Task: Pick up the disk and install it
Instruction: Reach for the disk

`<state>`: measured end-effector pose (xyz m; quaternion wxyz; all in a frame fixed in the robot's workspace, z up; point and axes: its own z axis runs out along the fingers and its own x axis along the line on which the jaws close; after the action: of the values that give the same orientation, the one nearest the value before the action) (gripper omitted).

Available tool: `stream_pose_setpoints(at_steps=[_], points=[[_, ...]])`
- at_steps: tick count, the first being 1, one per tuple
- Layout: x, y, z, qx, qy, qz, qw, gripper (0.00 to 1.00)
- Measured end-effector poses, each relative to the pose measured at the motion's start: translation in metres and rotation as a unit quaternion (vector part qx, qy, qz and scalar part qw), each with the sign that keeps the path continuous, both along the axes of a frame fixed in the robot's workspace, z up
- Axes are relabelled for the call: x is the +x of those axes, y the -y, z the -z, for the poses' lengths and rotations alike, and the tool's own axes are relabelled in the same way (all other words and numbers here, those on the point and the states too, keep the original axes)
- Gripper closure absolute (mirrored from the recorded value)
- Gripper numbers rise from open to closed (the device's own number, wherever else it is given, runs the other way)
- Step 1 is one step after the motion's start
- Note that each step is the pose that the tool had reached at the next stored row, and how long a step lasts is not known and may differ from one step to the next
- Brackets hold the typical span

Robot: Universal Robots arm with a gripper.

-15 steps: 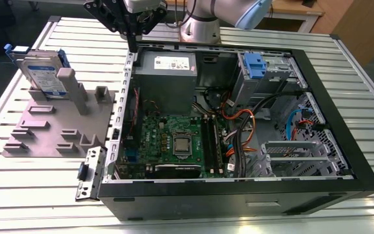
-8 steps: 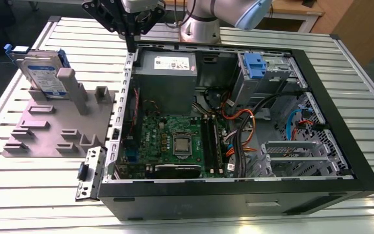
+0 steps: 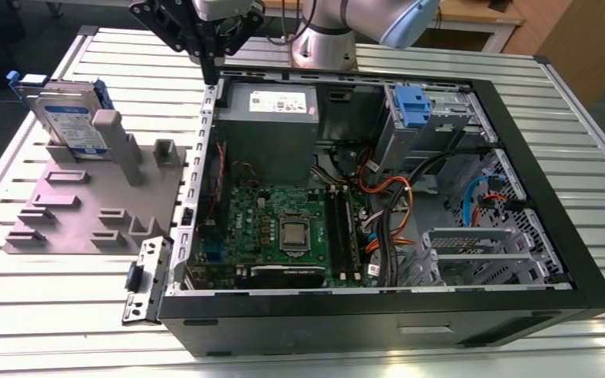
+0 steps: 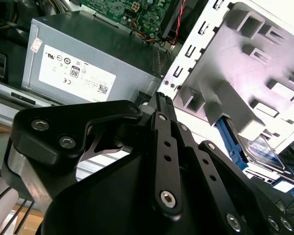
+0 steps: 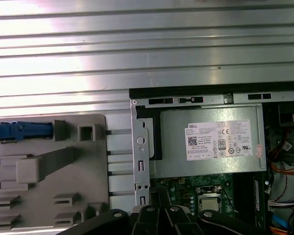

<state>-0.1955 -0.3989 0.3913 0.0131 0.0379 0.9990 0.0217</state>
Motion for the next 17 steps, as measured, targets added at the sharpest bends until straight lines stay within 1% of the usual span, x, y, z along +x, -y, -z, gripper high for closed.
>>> stream_pose_setpoints(at_steps=[17], points=[[-0.0032, 0.0000, 0.0000, 0.0000, 0.0000, 0.000, 1.00000, 0.89]])
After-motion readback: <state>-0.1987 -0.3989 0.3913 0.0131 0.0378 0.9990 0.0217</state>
